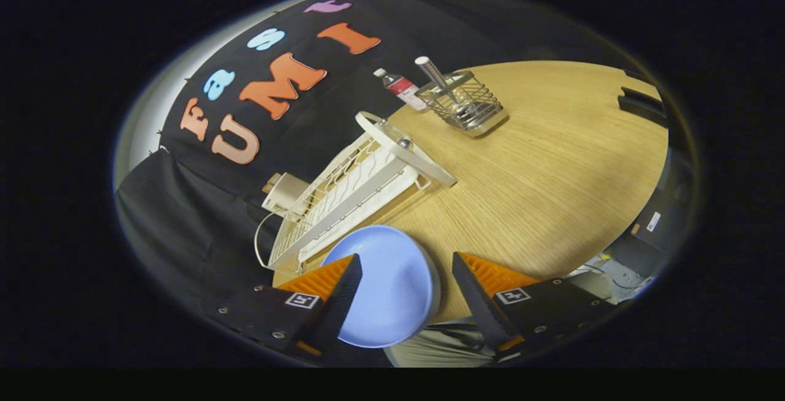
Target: Take the plate from the dish rack, then take the spoon from the basket and place it into the plate.
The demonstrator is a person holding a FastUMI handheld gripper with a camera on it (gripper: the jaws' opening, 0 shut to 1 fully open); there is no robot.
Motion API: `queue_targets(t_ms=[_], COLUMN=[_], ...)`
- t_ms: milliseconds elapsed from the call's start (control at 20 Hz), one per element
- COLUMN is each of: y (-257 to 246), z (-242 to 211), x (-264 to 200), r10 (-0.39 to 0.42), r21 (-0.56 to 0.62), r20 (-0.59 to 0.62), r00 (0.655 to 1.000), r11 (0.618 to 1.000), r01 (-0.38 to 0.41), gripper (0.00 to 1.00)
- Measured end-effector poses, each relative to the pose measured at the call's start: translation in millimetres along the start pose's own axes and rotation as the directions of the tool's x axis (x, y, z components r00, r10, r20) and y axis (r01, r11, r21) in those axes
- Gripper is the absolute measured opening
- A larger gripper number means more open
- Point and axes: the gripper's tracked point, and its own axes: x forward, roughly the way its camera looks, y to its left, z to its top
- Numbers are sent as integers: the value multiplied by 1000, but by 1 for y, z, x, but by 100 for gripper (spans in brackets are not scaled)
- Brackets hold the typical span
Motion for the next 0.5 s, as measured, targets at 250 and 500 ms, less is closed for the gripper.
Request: queue_targets(t_ms=[250, 500], y=[-13, -15], z=[57, 125], x=[-10, -22], r10=[-60, -96], r21=[-156, -337], r20=[157, 353], r00=[986, 931], r11=[984, 915], r01=[85, 222], gripper=[98, 98])
